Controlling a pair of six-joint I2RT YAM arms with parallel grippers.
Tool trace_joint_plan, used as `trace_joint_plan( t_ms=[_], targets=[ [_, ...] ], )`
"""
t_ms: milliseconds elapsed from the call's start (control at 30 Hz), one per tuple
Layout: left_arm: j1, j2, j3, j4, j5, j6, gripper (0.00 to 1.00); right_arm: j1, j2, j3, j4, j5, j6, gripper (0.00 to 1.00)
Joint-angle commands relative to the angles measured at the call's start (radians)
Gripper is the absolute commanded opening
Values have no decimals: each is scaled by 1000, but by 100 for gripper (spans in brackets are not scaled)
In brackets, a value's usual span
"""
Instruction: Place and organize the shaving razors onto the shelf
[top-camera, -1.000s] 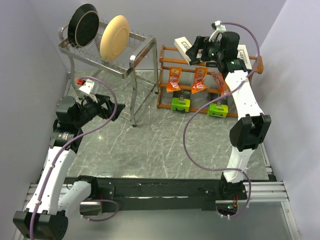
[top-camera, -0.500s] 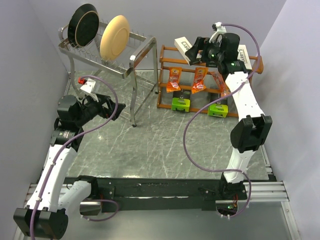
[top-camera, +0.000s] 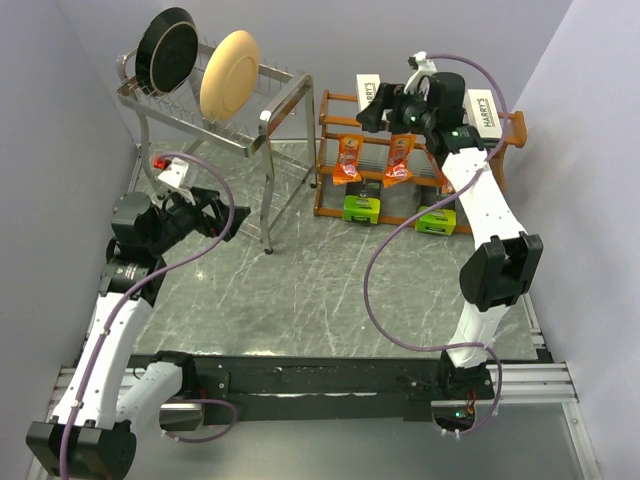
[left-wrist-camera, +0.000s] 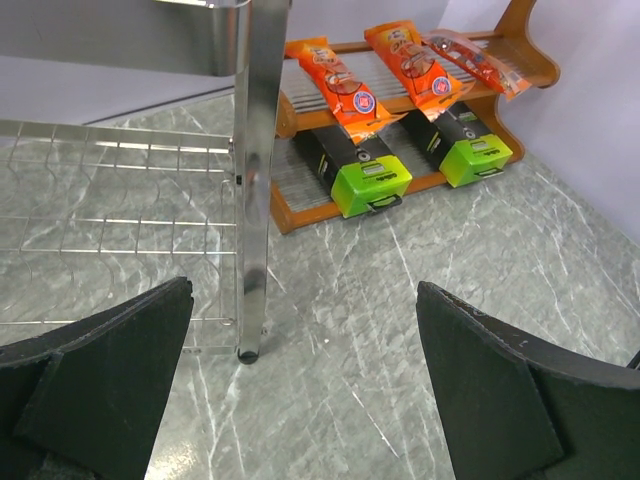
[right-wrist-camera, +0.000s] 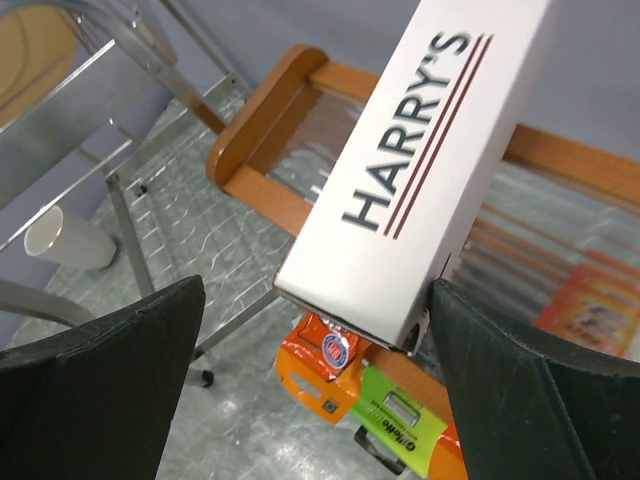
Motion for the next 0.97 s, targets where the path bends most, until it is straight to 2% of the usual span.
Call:
trace_joint_plan(
  t_ms=[0, 200, 333, 433, 467, 567, 600, 700, 767, 933],
  targets=[
    [5, -33, 3, 20, 2, -8, 99, 15, -61, -12, -8, 18, 7, 100],
    [9, -50, 15, -17, -5, 8, 99, 2, -125, -14, -43, 51, -43, 100],
    [9, -57, 35, -55, -20, 28, 100, 1, -294, -73, -98, 22, -115, 100],
    [9, -37, 49, -55, -49, 34, 100, 3, -404, -132, -266, 6, -195, 100],
    [9, -33, 49, -52, -61, 32, 99, 8, -430, -159, -311, 71, -215, 100],
    [5, -13, 42, -26, -110, 15, 99, 8, -539, -361, -449, 249, -213, 100],
    [6, -4, 38, -19, -133, 8, 99, 9, -596, -406, -487, 265, -239, 100],
    [6, 12, 13, -12, -167, 14, 99, 8, -723, -596, -477, 317, -282, 100],
    [6, 12, -9, -2, -192, 24, 99, 9, -780, -716, -459, 327, -302, 100],
    [6, 22, -78, 27, -235, 31, 99, 11, -869, -831, -454, 279, -362, 100]
  ],
)
